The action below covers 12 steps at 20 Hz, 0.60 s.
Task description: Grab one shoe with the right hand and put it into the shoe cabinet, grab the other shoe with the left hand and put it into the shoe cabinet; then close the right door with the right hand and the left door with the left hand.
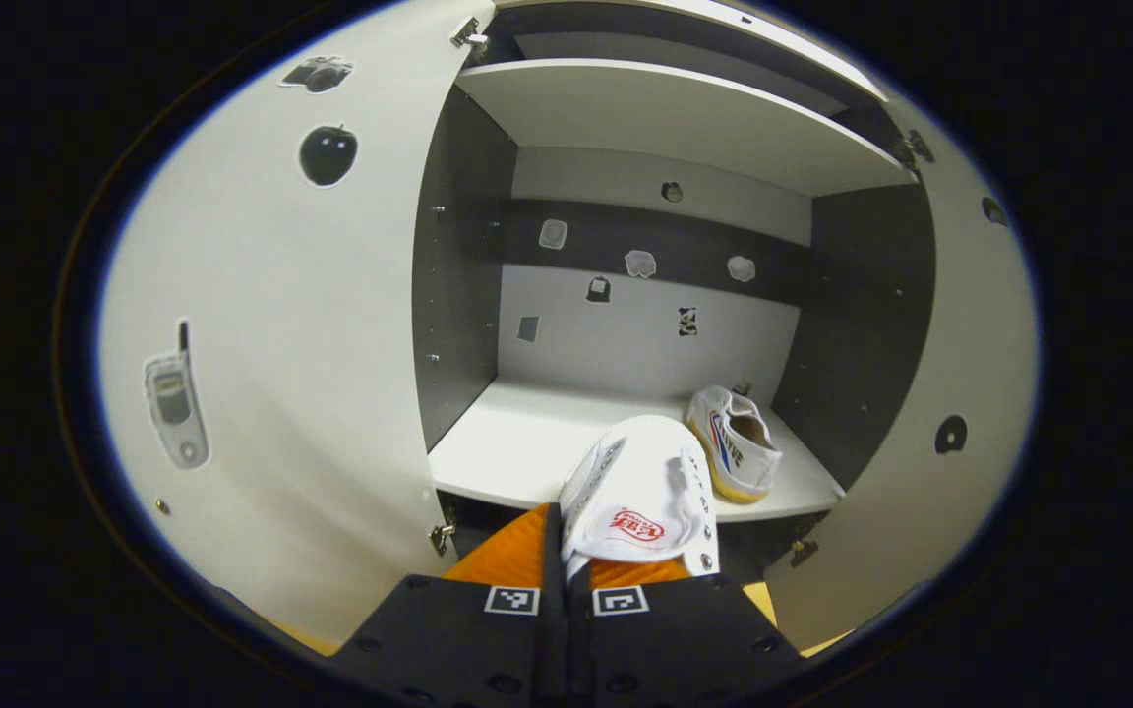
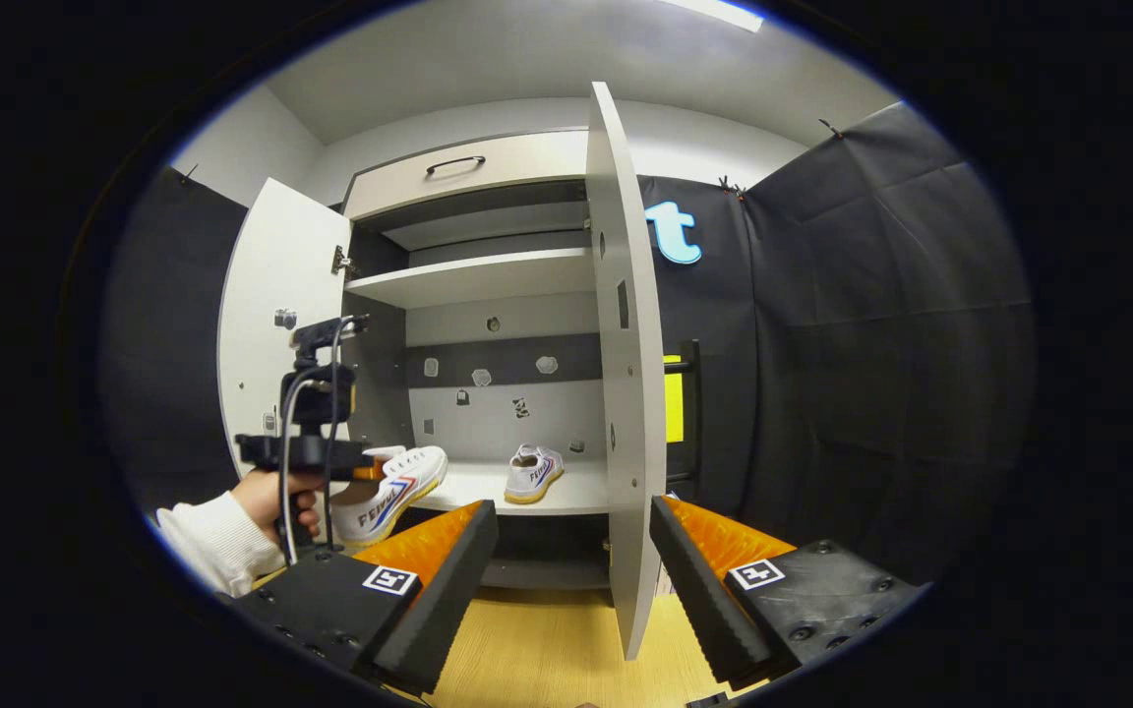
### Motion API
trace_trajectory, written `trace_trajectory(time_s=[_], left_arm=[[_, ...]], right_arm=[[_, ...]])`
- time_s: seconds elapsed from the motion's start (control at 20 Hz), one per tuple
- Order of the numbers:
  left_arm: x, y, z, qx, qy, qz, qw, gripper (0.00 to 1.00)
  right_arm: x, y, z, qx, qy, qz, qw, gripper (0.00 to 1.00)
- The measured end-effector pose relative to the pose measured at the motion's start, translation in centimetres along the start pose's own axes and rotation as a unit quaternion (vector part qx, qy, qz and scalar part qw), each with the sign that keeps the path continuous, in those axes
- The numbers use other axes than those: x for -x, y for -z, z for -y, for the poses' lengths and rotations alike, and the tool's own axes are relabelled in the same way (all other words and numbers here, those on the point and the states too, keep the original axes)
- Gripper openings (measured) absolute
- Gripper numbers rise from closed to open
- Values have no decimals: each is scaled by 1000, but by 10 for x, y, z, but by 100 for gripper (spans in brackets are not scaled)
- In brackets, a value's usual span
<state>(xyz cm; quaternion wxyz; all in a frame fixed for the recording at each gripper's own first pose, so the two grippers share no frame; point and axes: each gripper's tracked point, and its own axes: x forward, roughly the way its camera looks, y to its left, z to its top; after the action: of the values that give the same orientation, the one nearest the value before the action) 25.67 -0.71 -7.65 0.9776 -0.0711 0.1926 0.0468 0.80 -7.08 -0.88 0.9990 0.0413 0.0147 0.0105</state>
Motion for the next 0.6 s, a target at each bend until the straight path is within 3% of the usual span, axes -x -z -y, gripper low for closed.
trace_trajectory(time_s=[0.2, 0.6], left_arm=[[-72, -24, -3, -1, -26, -24, 999, 5], [-182, -15, 0, -20, -63, -79, 995, 6]], right_arm=[[-3, -5, 7, 8, 6, 7, 1000, 99], [-3, -11, 20, 17, 33, 6, 999, 99]])
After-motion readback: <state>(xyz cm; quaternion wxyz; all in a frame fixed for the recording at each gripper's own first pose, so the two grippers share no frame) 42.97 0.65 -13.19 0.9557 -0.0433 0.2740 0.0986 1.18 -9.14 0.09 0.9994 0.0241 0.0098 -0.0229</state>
